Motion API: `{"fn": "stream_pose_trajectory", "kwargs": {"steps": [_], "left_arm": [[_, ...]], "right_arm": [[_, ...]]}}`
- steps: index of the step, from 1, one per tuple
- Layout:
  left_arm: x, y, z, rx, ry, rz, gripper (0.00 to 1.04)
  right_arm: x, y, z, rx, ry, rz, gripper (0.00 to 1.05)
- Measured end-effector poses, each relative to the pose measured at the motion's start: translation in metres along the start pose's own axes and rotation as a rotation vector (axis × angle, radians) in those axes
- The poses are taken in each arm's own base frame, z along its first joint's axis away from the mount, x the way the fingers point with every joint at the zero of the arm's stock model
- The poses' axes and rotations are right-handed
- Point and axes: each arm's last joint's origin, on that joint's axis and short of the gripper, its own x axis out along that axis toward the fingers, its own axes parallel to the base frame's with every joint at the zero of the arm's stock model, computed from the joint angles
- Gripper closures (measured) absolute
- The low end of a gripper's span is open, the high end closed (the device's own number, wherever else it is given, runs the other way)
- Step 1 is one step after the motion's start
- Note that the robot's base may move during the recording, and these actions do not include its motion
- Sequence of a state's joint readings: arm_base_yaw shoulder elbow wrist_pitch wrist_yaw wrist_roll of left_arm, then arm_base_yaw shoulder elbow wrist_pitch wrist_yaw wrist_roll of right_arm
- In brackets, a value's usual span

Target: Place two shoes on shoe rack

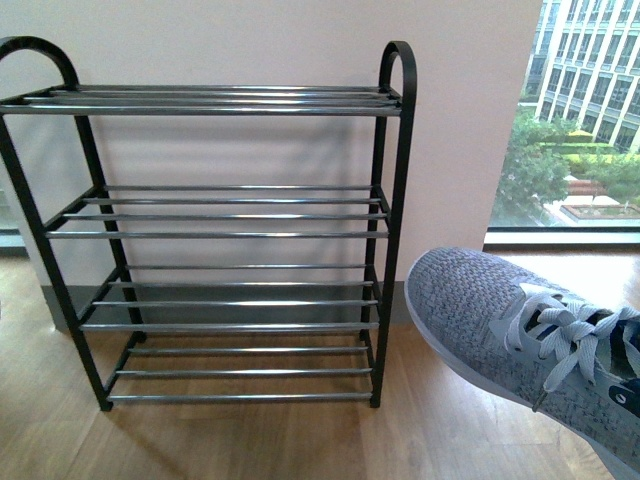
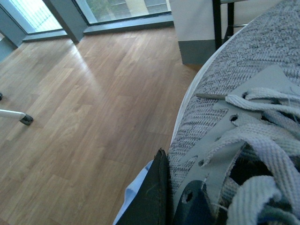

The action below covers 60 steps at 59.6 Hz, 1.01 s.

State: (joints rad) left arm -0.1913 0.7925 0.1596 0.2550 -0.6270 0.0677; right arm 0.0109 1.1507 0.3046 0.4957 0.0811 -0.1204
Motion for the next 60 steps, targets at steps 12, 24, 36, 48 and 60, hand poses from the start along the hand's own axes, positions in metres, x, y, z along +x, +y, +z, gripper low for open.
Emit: {"fn": "stream_pose_trajectory", "kwargs": {"steps": [12,24,36,48,60], "left_arm": [[0.0000,0.0000,0.0000,0.000,0.000,0.003,1.03],[0.0000,0.0001,0.0000,0.000,0.000,0.005,1.03],[0.0000,0.0001,0.0000,0.000,0.000,0.004,1.03],[0.0000,0.0000,0.0000,0.000,0.000,0.002,1.03],[0.0001,0.0006,0.0001,-0.001,0.001,0.014,1.03]], "right_arm": [[0.0000,0.0001,-0.0002,0.000,0.000,0.003,1.03],[-0.0001,0.0008,-0.0001,-0.001,-0.001,0.014,1.03],[0.0000,0.0005,-0.0001,-0.001,0.000,0.009,1.03],[0.0000,0.0004,-0.0002,0.000,0.000,0.007,1.03],[0.0000,0.0015,0.0001,-0.001,-0.002,0.024,1.03]]}}
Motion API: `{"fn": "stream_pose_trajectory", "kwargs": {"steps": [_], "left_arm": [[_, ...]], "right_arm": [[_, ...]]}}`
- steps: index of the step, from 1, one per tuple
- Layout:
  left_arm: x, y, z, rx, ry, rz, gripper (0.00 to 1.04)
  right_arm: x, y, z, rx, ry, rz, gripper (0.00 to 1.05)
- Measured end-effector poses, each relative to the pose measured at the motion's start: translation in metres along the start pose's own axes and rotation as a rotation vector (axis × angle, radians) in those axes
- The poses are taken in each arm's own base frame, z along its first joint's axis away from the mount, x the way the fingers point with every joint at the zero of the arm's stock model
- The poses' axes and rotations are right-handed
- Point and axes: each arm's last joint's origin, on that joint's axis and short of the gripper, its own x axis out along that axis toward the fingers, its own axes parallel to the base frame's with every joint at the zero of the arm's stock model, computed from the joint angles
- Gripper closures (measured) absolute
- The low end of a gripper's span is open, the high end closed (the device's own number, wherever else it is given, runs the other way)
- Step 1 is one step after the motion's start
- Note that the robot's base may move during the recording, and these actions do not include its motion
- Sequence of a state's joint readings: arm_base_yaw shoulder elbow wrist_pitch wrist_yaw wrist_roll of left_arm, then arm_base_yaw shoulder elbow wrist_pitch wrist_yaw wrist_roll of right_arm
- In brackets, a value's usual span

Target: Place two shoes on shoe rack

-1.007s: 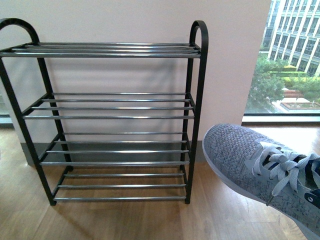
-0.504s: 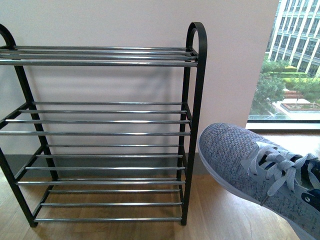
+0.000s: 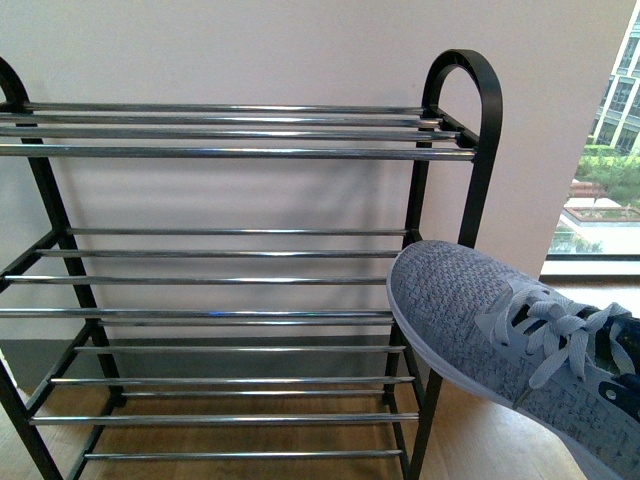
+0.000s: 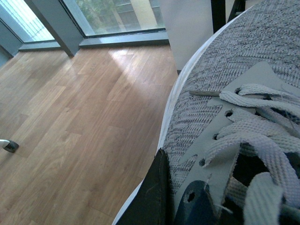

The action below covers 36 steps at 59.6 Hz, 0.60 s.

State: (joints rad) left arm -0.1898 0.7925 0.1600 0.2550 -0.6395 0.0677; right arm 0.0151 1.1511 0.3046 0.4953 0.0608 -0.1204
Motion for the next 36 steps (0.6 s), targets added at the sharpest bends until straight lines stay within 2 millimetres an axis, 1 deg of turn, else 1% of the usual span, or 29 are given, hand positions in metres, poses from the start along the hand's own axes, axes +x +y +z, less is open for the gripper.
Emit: {"fn": "stream_pose_trajectory", "kwargs": {"steps": [36], "left_arm": [[0.0000,-0.0003,-0.0003,0.002,0.000,-0.006,1.03]], "right_arm": [[0.0000,-0.0004,-0.0006,0.000,0.003,-0.010,1.03]]}}
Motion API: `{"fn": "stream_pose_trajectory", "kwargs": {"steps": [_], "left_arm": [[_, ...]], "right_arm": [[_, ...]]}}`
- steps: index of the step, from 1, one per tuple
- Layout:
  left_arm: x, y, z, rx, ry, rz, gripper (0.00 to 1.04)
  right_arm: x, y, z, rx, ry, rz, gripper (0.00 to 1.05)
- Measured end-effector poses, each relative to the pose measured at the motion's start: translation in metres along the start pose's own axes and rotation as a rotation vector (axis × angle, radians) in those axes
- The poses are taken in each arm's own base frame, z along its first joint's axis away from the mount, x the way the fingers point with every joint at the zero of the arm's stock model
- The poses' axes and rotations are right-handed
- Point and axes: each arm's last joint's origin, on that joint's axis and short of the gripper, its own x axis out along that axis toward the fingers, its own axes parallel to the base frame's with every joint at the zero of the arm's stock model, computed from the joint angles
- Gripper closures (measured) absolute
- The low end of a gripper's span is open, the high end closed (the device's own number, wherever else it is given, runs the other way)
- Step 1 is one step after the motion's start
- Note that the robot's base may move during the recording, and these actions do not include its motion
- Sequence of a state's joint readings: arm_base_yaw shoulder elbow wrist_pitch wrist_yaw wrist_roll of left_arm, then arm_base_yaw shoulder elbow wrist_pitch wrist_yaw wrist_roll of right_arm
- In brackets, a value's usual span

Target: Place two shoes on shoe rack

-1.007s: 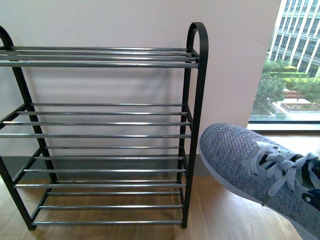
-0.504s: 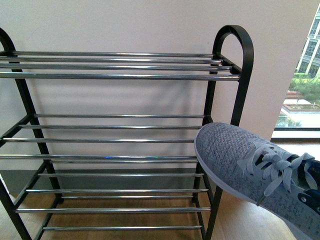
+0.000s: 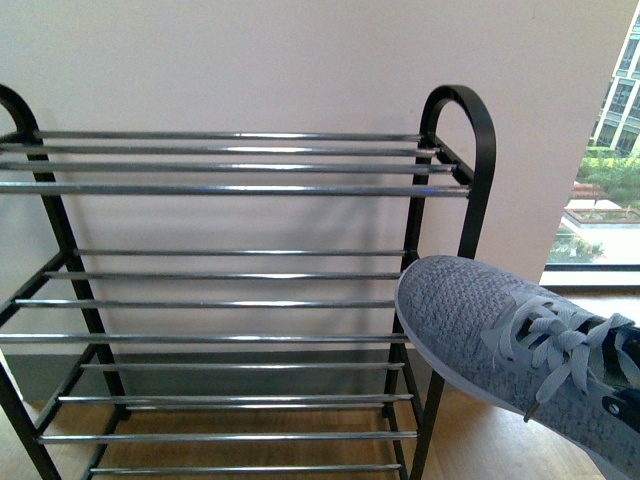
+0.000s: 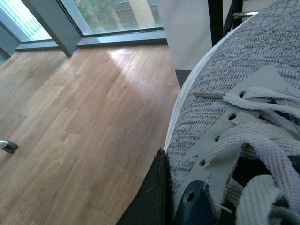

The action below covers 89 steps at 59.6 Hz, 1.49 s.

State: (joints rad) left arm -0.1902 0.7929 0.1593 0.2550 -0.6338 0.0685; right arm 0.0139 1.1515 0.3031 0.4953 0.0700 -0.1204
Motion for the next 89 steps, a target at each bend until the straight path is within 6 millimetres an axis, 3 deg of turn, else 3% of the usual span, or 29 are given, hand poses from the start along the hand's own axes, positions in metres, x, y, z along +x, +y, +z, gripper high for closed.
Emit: {"fn": "stream_pose_trajectory", "kwargs": {"steps": [73,80,89], "left_arm": [[0.000,0.000,0.000,0.002,0.000,0.002,1.03],[0.000,0.000,0.000,0.002,0.000,0.002,1.03],[0.000,0.000,0.000,0.002,0.000,0.002,1.03]], "right_arm": [[0.001,-0.001,0.000,0.017,-0.020,0.028,1.03],[0.010,0.007,0.008,0.129,-0.128,0.238,1.03],[0.038,0.029,0.028,0.183,-0.105,0.308,1.03]]}}
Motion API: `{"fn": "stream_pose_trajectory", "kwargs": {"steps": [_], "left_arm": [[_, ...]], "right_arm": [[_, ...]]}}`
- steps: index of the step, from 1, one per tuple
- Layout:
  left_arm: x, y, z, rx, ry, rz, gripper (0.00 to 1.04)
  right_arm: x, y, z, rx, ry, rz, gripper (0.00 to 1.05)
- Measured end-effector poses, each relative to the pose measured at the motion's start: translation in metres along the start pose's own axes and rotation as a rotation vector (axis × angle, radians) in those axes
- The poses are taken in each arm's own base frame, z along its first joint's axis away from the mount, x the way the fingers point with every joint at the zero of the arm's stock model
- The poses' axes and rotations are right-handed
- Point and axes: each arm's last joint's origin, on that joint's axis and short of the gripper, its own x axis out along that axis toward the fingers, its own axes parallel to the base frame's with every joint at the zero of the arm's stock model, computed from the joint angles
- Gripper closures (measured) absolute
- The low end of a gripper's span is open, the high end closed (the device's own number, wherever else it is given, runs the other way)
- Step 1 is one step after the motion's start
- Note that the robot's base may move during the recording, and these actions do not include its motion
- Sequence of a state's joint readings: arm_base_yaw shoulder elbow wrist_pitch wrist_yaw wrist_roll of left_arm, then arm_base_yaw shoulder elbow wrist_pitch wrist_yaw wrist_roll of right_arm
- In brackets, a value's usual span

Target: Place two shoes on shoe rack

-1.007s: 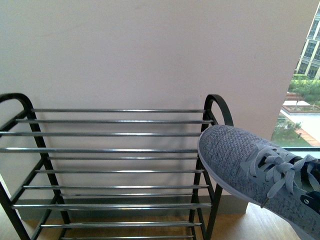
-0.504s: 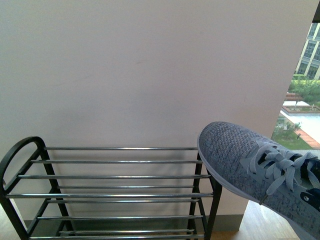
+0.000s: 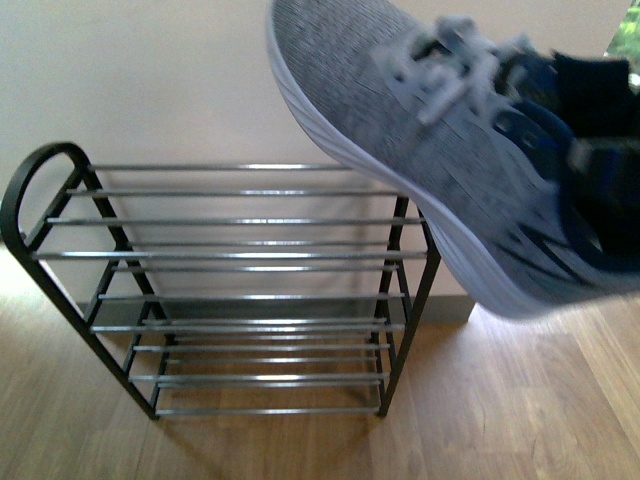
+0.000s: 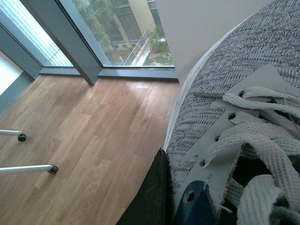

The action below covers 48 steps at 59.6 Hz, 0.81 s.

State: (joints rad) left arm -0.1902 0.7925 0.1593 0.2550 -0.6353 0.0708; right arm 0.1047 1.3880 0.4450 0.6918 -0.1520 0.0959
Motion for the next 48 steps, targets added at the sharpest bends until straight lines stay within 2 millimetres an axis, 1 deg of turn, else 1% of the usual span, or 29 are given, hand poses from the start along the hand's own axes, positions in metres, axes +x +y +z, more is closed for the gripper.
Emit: {"fn": "stream_pose_trajectory", "kwargs": {"steps": [3,4,11,18,21,22,25,26,32,40,43,48], "left_arm": [[0.000,0.000,0.000,0.000,0.000,0.000,1.03],[0.000,0.000,0.000,0.000,0.000,0.000,1.03],[0.000,0.000,0.000,0.000,0.000,0.001,1.03],[0.000,0.000,0.000,0.000,0.000,0.000,1.03],[0.000,0.000,0.000,0.000,0.000,0.000,1.03],[0.000,0.000,0.000,0.000,0.000,0.000,1.03],[0.000,0.000,0.000,0.000,0.000,0.000,1.03],[0.000,0.000,0.000,0.000,0.000,0.000,1.03],[0.000,0.000,0.000,0.000,0.000,0.001,1.03],[0.000,0.000,0.000,0.000,0.000,0.000,1.03],[0.000,0.000,0.000,0.000,0.000,0.000,1.03],[0.000,0.000,0.000,0.000,0.000,0.000,1.03]], "right_arm": [[0.018,0.007,0.008,0.004,0.005,0.005,1.03],[0.020,0.008,0.007,0.004,0.012,0.007,1.03],[0.054,0.019,0.022,0.010,0.019,-0.027,1.03],[0.087,0.028,0.036,0.049,0.040,-0.068,1.03],[0.104,0.032,0.041,0.080,0.061,-0.089,1.03],[0.107,0.032,0.042,0.084,0.067,-0.093,1.03],[0.126,0.034,0.046,0.149,0.113,-0.125,1.03],[0.129,0.034,0.046,0.159,0.122,-0.130,1.03],[0.157,0.036,0.043,0.234,0.209,-0.207,1.03],[0.176,0.037,0.038,0.303,0.329,-0.281,1.03],[0.180,0.037,0.037,0.360,0.378,-0.289,1.03],[0.187,0.040,0.036,0.510,0.476,-0.259,1.03]]}}
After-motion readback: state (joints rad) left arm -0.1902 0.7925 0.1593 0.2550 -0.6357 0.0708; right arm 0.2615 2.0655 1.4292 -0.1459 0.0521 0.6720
